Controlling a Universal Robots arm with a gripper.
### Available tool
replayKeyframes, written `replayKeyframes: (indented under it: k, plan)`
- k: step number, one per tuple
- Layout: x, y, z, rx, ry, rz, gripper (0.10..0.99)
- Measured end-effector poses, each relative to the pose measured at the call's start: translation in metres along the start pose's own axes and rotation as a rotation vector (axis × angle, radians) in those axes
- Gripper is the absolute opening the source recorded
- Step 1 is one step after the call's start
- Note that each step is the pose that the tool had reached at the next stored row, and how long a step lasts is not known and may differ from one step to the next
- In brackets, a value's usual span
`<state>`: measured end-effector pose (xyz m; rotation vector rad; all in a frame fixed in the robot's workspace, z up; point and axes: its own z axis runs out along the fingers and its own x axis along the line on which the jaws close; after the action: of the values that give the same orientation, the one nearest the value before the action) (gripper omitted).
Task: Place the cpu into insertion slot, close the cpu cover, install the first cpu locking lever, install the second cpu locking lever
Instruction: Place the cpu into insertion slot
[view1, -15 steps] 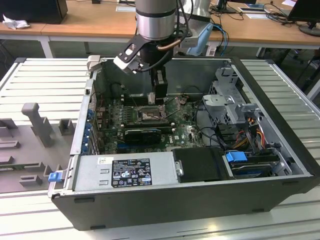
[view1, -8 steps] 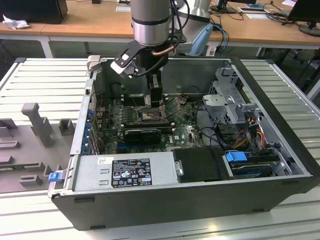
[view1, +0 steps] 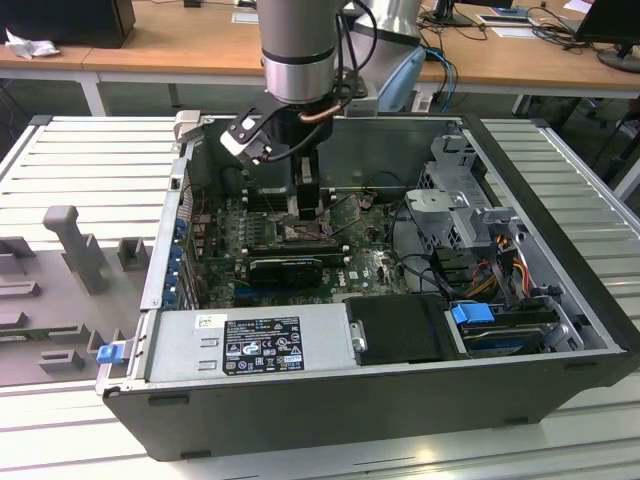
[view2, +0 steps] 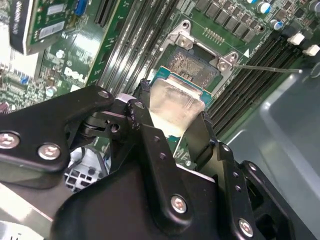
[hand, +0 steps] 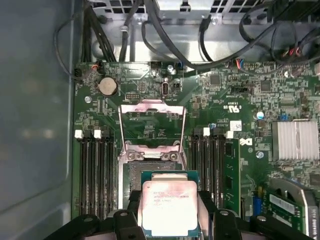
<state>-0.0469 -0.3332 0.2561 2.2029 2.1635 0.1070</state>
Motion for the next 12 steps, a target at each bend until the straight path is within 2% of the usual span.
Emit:
replayKeyframes:
  k: [3, 12]
  plan:
    - [0.0000, -0.0034, 0.0056, 0.000, 0.0000, 0.000, 0.529]
    - [0.0001, -0.0162, 0.0097, 0.000, 0.0000, 0.000, 0.529]
